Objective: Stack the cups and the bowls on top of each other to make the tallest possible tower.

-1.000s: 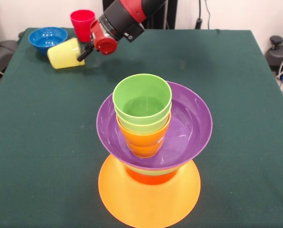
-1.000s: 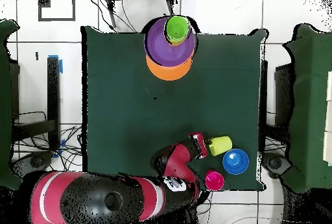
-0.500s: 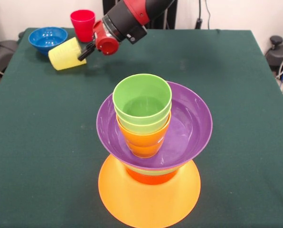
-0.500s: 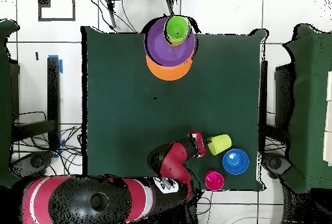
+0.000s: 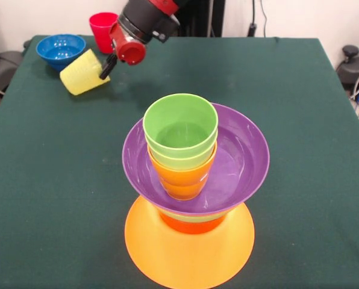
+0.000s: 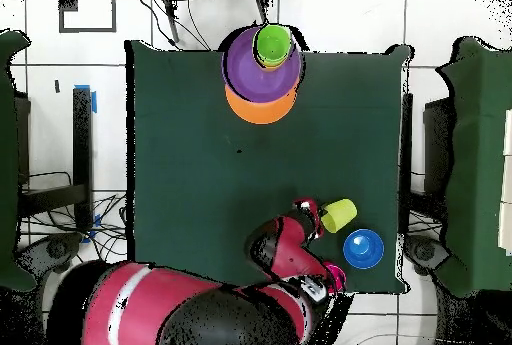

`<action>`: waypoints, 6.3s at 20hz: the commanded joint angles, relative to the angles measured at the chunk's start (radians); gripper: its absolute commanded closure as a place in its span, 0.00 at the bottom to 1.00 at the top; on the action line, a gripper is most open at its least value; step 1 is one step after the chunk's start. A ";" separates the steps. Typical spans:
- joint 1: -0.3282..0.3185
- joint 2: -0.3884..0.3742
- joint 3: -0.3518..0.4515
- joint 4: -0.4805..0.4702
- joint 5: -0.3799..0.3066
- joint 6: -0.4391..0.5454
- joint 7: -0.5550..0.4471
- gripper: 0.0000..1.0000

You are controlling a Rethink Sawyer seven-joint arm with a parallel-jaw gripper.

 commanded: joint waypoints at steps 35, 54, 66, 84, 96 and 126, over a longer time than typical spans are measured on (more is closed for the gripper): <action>-0.286 -0.555 0.407 -0.465 -0.581 1.390 -0.269 1.00; -0.290 -0.507 0.589 -0.768 -0.600 1.610 -0.314 1.00; -0.218 -0.371 0.624 -1.112 -0.653 1.852 -0.266 1.00; -0.144 -0.231 0.606 -1.351 -0.666 1.892 -0.233 1.00; -0.131 -0.202 0.584 -1.382 -0.659 1.869 -0.233 1.00; -0.111 -0.105 0.562 -1.626 -0.653 2.012 -0.253 1.00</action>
